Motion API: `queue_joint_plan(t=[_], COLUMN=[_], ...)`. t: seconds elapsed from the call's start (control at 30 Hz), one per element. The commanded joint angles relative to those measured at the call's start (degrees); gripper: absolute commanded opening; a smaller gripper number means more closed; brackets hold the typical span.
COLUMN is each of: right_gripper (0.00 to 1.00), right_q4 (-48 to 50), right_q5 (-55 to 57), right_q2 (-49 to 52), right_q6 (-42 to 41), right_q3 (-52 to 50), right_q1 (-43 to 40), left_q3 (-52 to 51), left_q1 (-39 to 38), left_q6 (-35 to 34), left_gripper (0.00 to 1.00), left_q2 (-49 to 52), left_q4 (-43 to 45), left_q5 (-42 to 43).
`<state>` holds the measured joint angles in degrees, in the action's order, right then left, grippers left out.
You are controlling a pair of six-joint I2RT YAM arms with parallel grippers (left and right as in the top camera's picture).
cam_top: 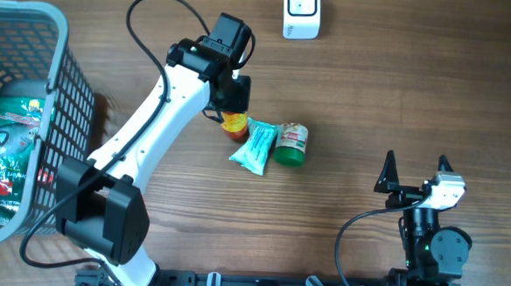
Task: Scan the item barcode
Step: 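Place the yellow-red bottle upright beside the wipes pack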
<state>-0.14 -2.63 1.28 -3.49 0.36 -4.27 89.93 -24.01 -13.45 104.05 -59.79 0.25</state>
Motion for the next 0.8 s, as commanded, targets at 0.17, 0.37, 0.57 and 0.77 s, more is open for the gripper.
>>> queue_joint_plan(t=[0.17,0.37,0.57,0.77], right_gripper=[1.00,0.99,1.00,1.00], right_q4=[0.15,0.15,0.15,0.15], right_q5=[-0.79,-0.79,-0.79,-0.79], right_q2=[-0.26,-0.26,-0.26,-0.26], right_q6=[-1.05,-1.03,-1.05,-1.03], right_q3=[-0.04,-0.04,-0.04,-0.04], right_q1=[-0.09,-0.09,-0.09,-0.09], left_q3=[0.07,0.07,0.07,0.09], left_q1=[-0.15,-0.15,-0.15,-0.15], left_q6=[14.36,18.25,36.24,36.81], left_gripper=[0.40,0.51,0.75,1.00], left_q2=[1.53,1.84,1.84,-1.81], left_q4=[2.62,2.60,4.15,8.81], left_q5=[2.49,0.20,-0.11,-9.44])
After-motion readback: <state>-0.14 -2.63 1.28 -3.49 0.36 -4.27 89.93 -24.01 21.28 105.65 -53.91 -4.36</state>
